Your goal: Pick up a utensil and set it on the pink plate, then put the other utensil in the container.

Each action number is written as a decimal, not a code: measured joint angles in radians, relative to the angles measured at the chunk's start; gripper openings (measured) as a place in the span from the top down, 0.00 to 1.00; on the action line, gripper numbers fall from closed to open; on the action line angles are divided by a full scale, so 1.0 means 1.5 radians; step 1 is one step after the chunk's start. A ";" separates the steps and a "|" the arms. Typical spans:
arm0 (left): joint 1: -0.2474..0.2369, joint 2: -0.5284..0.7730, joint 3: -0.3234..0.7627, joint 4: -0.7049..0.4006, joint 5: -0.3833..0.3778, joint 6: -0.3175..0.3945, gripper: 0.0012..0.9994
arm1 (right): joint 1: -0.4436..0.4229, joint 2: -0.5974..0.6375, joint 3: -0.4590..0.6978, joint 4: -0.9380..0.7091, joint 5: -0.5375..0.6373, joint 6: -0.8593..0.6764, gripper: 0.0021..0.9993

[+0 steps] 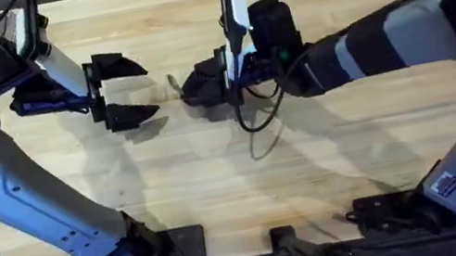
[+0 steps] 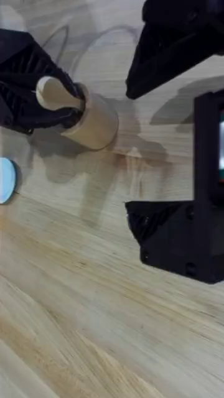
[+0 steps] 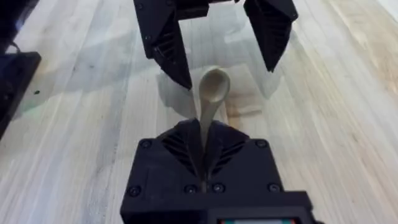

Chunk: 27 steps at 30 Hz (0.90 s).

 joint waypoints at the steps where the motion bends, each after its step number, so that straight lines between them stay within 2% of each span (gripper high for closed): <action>1: 0.000 0.000 0.000 0.000 0.000 0.000 0.01 | 0.000 0.000 0.000 0.000 0.001 0.000 0.97; 14: 0.000 0.000 0.000 0.000 0.000 0.000 0.01 | 0.000 0.000 0.000 -0.001 0.007 0.000 0.96; 18: 0.000 0.000 0.000 0.000 0.000 0.000 0.01 | 0.000 0.000 0.000 0.000 0.015 0.000 0.87; 19: 0.000 0.000 0.000 0.000 0.000 0.000 0.01 | 0.000 0.000 0.000 -0.001 0.016 0.000 0.78; 24: 0.000 0.000 0.000 0.000 0.000 0.000 0.01 | 0.000 0.000 0.000 -0.001 0.018 0.000 0.07; 25: 0.000 0.000 0.000 0.000 0.000 0.000 0.01 | 0.000 0.000 0.000 0.000 0.018 -0.003 0.02; 27: 0.000 0.000 0.000 0.000 0.000 0.000 0.01 | 0.000 0.000 0.000 0.000 0.019 -0.003 0.01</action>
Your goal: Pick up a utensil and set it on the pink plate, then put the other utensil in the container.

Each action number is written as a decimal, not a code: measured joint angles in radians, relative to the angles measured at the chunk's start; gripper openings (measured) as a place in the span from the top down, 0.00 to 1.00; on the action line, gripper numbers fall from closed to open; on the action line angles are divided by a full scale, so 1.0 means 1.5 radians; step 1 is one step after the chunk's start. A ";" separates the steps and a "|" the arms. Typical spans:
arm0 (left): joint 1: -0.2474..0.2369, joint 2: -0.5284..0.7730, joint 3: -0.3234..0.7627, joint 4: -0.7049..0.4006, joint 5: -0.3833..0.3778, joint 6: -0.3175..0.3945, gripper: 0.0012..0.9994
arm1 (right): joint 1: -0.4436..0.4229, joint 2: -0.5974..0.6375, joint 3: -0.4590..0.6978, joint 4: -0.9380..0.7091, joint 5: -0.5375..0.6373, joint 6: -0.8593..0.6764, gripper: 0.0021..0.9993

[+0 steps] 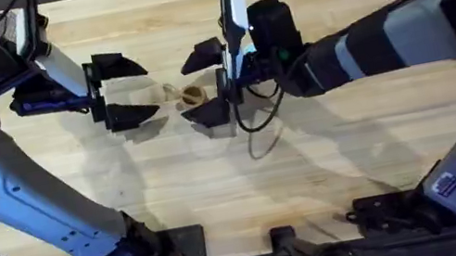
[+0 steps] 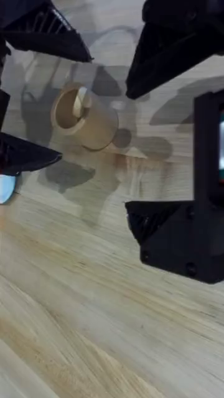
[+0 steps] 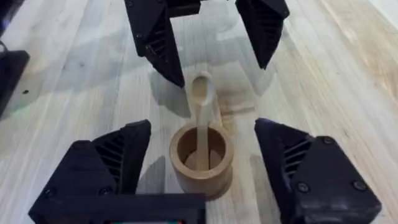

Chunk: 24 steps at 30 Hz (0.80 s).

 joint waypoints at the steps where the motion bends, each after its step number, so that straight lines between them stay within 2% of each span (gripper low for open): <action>1: 0.000 0.000 0.000 0.000 0.000 0.000 0.01 | 0.000 0.000 0.000 0.000 0.000 0.000 0.00; 19: 0.000 0.000 0.000 0.007 0.000 0.000 0.01 | 0.000 -0.003 0.000 -0.004 0.002 -0.001 0.00; 24: 0.000 0.000 0.000 0.010 0.000 0.000 0.01 | 0.000 -0.047 -0.001 -0.058 0.011 0.000 0.00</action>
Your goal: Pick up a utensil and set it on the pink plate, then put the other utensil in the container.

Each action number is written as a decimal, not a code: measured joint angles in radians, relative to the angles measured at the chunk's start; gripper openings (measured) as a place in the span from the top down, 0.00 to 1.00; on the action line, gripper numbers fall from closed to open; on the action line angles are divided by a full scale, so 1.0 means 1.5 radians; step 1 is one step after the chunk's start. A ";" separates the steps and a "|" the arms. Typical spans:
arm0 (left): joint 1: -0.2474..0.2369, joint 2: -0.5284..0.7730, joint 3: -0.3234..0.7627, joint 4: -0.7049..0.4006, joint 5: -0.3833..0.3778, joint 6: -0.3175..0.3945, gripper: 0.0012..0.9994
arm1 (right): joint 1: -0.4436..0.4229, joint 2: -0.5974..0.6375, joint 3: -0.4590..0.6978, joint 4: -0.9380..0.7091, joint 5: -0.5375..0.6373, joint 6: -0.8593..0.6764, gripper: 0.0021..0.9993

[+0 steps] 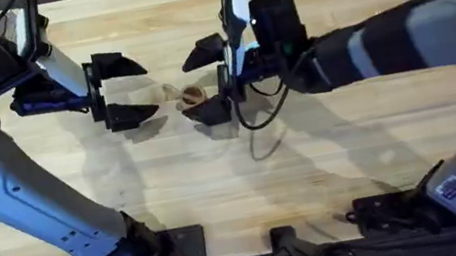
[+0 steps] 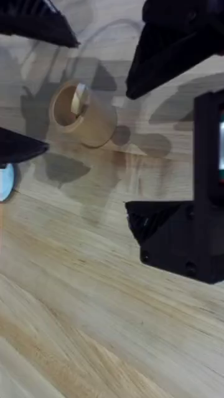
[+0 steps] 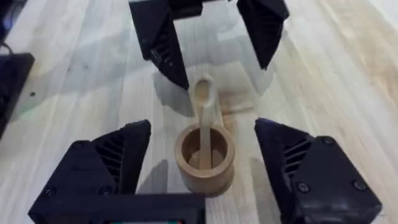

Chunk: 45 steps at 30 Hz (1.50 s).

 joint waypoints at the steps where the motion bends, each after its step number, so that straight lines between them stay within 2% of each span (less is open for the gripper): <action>1: 0.000 0.000 0.000 0.000 0.000 0.000 0.01 | 0.000 -0.014 0.000 -0.013 0.006 0.000 0.00; 6: 0.000 0.000 0.013 -0.023 -0.001 -0.032 0.00 | -0.002 -0.083 0.000 -0.085 0.034 0.016 0.00; 11: 0.000 0.000 0.098 -0.146 -0.001 -0.053 0.00 | -0.022 -0.169 0.016 -0.276 0.077 0.028 0.00; 15: 0.000 -0.002 0.179 -0.253 0.000 -0.061 0.00 | -0.054 -0.240 0.066 -0.447 0.134 0.033 0.00; 17: 0.000 -0.009 0.210 -0.268 0.000 -0.085 0.00 | -0.073 -0.269 0.094 -0.512 0.153 0.037 0.00; 21: -0.002 -0.042 0.264 -0.270 -0.005 -0.164 0.00 | -0.122 -0.312 0.145 -0.606 0.176 0.058 0.00; 27: -0.035 -0.089 0.380 -0.270 -0.078 -0.319 0.00 | -0.199 -0.345 0.206 -0.673 0.188 0.080 0.00; 38: -0.163 -0.093 0.655 -0.270 -0.355 -0.731 0.00 | -0.256 -0.358 0.268 -0.706 0.193 0.083 0.00; 41: -0.184 -0.093 0.715 -0.270 -0.399 -0.825 0.00 | -0.278 -0.358 0.268 -0.731 0.195 0.085 0.00; 45: -0.197 -0.094 0.772 -0.270 -0.424 -0.932 0.00 | -0.313 -0.358 0.268 -0.758 0.203 0.099 0.00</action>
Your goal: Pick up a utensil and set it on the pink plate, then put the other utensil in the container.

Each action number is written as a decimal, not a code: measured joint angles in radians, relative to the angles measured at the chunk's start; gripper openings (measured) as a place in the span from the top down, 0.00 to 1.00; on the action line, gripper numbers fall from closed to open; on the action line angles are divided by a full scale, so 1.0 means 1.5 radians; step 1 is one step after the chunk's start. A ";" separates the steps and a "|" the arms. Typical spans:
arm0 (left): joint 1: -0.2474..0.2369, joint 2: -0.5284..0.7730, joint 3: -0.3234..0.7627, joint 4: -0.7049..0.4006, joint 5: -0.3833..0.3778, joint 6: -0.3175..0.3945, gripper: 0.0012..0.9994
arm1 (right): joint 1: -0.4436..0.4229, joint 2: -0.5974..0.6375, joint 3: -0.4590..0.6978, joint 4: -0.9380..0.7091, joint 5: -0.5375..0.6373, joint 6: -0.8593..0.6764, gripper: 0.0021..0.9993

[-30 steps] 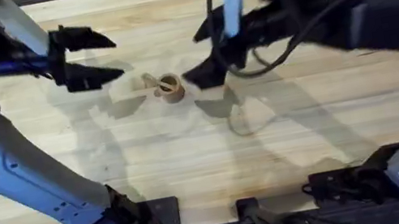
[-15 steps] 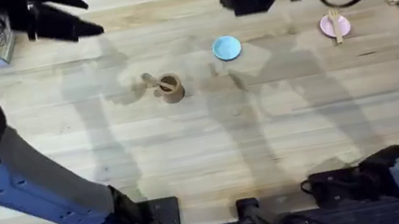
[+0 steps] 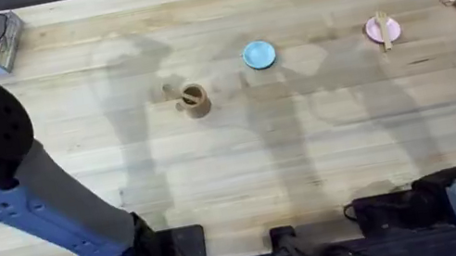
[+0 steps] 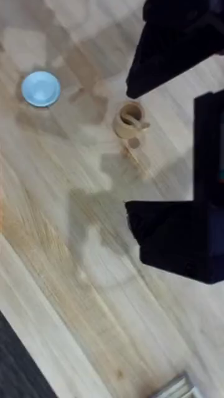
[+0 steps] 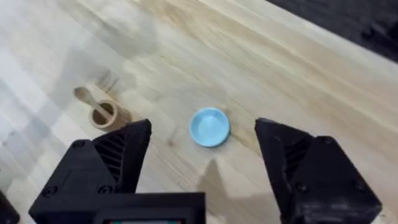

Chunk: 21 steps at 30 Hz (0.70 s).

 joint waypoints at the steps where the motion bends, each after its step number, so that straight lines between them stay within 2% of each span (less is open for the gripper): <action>1: -0.003 -0.001 0.007 0.000 -0.003 -0.026 0.00 | -0.008 0.000 0.000 -0.006 0.007 0.006 0.00; 6: -0.012 -0.001 0.011 0.000 -0.007 -0.148 0.01 | -0.037 0.000 0.000 -0.028 0.037 0.024 0.00; 9: -0.012 -0.001 0.011 0.000 -0.019 -0.190 0.00 | -0.039 0.000 0.000 -0.032 0.045 0.030 0.00; 15: -0.011 -0.001 0.011 0.000 -0.117 -0.284 0.00 | -0.039 0.000 0.000 -0.036 0.052 0.056 0.00; 21: -0.011 -0.031 0.006 0.000 -0.166 -0.340 0.00 | -0.039 0.000 0.000 -0.037 0.059 0.066 0.00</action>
